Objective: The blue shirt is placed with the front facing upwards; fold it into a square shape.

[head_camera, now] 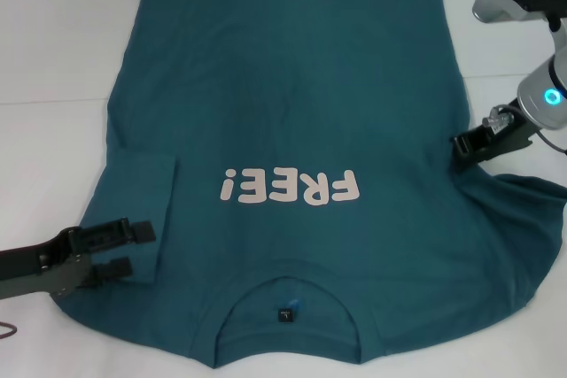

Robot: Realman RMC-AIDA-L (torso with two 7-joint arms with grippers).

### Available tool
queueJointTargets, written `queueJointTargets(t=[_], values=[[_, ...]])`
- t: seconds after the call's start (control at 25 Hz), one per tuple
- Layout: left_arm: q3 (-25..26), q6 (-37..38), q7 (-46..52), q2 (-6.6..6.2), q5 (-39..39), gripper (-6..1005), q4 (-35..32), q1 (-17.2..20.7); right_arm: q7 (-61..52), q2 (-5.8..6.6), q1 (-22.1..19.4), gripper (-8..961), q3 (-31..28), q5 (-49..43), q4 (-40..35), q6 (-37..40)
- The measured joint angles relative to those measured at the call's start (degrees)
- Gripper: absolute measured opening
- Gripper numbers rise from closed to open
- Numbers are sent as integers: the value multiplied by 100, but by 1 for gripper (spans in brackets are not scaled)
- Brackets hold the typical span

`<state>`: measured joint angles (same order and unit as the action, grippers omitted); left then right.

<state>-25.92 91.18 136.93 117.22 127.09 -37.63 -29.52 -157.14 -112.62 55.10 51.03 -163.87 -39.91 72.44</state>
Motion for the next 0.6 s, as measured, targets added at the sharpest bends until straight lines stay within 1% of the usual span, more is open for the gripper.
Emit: queueJointTargets(t=[0.4,0.6], values=[[0,-19,0,2,0,947,43,-32,-210,-6,185,38,8,-49,45,-142],[8,-57,0,-4,0,947,55,-31,-217,-62,277,39,12,-49,122,-154]])
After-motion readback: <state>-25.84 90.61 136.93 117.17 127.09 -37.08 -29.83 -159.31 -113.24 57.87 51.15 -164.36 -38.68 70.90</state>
